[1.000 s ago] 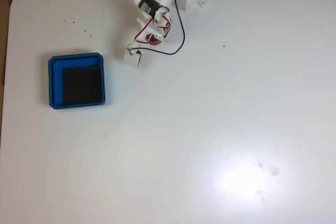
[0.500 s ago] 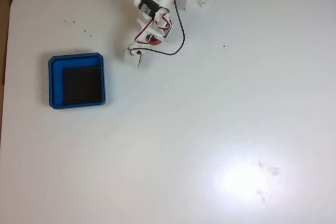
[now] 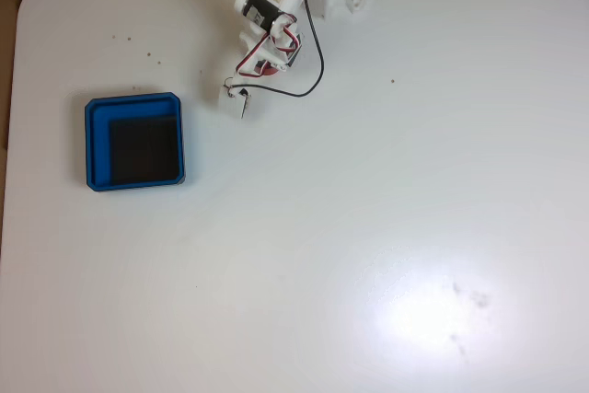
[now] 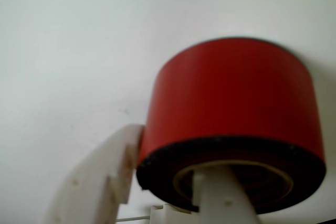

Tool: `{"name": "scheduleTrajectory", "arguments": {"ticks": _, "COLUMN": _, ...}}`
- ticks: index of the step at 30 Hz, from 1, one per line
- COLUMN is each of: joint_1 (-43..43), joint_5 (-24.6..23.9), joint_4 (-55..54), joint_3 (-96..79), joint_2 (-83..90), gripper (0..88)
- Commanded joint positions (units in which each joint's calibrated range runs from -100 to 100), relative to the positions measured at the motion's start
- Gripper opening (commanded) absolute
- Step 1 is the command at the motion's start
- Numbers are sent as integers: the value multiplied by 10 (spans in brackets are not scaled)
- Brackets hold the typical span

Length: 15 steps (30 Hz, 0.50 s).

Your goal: Pick the red roll and drop it in the blue box

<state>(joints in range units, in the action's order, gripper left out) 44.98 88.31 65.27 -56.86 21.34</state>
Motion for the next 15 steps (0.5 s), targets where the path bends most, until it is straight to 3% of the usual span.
{"name": "scheduleTrajectory", "arguments": {"ticks": 1, "joint_1": 7, "joint_5": -2, "joint_4": -4, "joint_3": 23, "joint_2": 2, "gripper": 5}}
{"name": "scheduleTrajectory", "arguments": {"ticks": 15, "joint_1": 7, "joint_5": -2, "joint_4": -4, "joint_3": 28, "joint_2": 54, "gripper": 5}}
